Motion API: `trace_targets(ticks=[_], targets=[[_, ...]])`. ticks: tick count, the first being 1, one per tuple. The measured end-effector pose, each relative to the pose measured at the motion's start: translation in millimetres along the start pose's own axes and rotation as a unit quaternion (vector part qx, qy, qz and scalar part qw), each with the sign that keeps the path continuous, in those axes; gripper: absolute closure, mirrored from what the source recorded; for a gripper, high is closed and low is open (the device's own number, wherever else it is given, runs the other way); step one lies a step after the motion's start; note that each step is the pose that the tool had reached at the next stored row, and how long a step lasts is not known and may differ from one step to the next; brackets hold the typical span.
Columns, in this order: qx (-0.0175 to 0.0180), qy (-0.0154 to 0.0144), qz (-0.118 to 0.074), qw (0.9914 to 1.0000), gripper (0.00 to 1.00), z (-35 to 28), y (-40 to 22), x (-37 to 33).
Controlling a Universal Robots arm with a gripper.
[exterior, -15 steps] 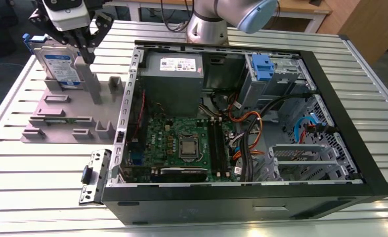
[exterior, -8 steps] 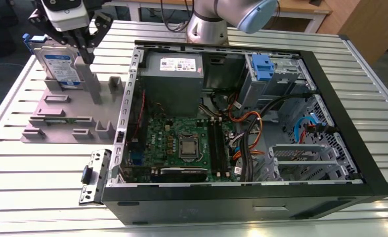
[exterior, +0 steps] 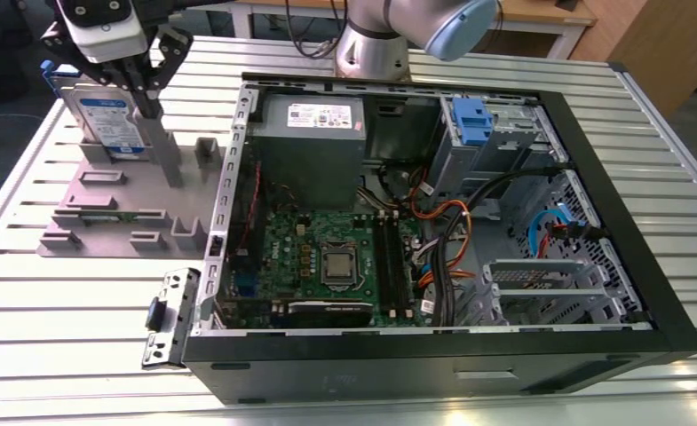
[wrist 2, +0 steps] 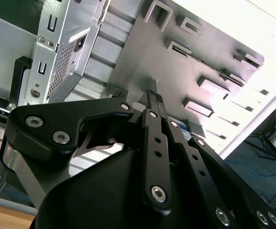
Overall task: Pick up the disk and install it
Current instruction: 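Reach for the disk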
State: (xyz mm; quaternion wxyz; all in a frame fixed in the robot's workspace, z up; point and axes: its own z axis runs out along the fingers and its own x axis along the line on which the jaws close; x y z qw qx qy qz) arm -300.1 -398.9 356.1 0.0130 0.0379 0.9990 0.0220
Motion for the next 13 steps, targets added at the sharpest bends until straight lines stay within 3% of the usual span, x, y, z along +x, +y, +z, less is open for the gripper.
trace_targets(ticks=[13], targets=[[0.0000, 0.0000, 0.000, 1.00000, 0.90, 0.5, -0.4, 5.5]])
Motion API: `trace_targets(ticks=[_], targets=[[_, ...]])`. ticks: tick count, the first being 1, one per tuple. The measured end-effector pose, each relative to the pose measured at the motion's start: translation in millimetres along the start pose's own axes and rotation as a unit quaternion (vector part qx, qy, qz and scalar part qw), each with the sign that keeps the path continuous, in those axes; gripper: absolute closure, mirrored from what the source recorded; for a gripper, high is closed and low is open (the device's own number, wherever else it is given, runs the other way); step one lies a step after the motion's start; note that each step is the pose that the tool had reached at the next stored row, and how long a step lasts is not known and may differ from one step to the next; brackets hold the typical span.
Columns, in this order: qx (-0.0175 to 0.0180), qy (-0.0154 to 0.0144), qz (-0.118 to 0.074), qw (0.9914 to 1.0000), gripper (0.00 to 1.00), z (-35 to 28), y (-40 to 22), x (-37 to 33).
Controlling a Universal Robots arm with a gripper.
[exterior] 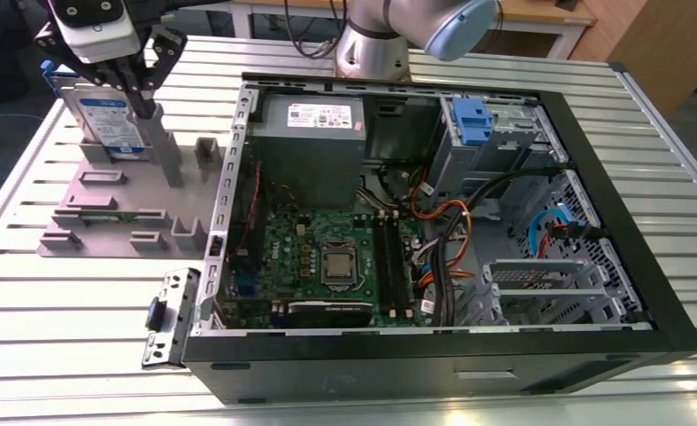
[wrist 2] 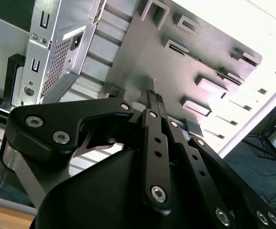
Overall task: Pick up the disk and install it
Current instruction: 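Reach for the disk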
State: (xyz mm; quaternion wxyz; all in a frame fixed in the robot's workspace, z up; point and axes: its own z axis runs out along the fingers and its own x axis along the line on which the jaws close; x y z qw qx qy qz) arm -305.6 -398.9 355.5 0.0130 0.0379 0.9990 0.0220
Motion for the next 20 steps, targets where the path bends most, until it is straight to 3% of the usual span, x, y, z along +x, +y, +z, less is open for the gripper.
trace_targets(ticks=[20], targets=[[0.0000, 0.0000, 0.000, 1.00000, 0.90, -0.2, -0.6, 7.6]])
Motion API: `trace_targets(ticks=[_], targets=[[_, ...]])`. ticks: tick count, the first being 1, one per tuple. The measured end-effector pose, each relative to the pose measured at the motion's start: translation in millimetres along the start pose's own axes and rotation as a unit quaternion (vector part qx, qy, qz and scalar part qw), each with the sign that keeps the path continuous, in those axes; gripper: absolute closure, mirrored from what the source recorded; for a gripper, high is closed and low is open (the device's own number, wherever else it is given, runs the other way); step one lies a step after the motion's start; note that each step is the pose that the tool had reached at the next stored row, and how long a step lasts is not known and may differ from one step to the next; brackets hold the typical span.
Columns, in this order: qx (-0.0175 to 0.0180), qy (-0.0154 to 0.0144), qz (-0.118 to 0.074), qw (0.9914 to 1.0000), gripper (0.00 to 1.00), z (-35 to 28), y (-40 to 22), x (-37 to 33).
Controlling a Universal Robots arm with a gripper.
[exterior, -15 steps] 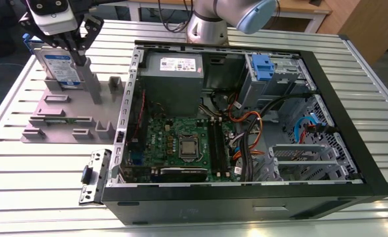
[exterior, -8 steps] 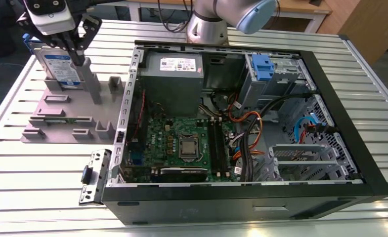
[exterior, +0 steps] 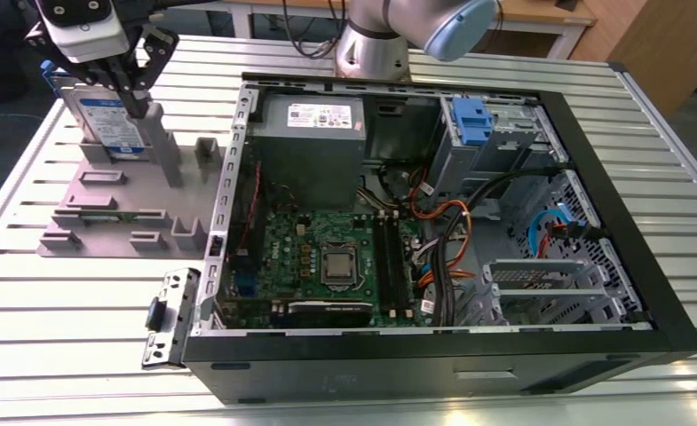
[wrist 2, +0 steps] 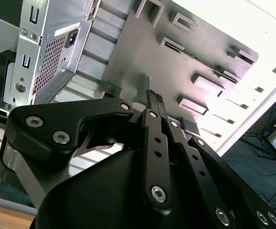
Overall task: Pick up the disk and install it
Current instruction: 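Reach for the disk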
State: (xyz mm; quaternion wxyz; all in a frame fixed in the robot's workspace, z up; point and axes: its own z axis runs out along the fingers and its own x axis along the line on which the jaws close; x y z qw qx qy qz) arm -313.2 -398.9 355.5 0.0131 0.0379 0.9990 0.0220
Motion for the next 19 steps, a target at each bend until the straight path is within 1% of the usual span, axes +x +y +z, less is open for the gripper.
trace_targets(ticks=[19], targets=[[0.0000, 0.0000, 0.000, 1.00000, 0.90, -0.3, -0.7, 9.7]])
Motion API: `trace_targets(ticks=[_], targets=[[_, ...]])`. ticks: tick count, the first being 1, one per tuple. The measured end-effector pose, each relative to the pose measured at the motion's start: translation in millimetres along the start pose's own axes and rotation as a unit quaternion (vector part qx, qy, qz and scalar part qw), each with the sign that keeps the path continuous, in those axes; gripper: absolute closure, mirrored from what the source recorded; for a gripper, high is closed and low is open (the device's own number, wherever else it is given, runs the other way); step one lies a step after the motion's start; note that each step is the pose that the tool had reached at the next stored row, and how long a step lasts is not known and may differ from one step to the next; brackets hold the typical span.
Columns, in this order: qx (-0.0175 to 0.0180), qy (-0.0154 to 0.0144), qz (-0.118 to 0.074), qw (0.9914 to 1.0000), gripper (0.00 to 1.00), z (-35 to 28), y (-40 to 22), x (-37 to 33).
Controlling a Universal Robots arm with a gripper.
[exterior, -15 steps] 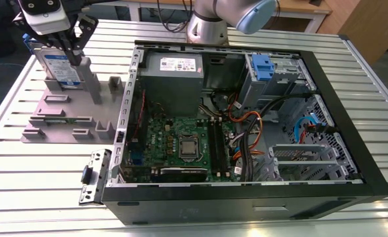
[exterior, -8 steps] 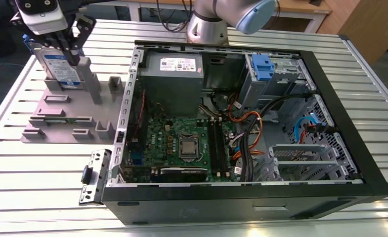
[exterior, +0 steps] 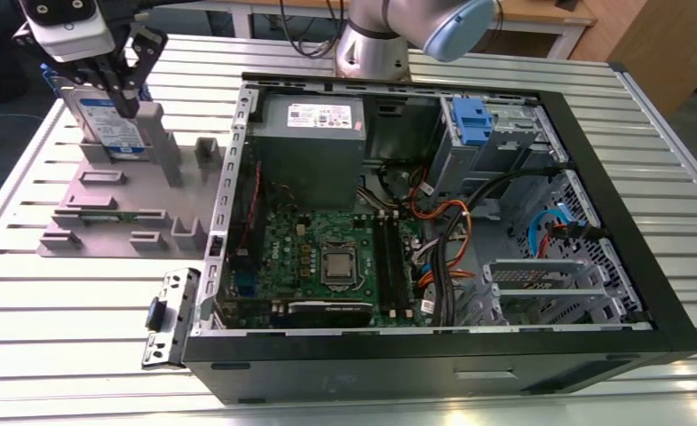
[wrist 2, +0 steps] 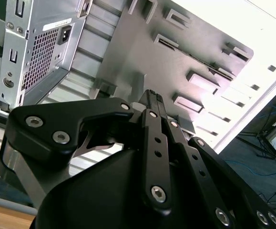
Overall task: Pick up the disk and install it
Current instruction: 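Reach for the disk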
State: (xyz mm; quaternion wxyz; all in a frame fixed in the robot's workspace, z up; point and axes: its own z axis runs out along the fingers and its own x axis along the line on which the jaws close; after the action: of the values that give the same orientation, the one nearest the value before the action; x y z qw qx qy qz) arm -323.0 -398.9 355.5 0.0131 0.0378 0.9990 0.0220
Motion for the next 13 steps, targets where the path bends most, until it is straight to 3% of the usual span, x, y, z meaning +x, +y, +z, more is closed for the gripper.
trace_targets(ticks=[13], targets=[[0.0000, 0.0000, 0.000, 1.00000, 0.90, -0.1, -0.4, 5.6]])
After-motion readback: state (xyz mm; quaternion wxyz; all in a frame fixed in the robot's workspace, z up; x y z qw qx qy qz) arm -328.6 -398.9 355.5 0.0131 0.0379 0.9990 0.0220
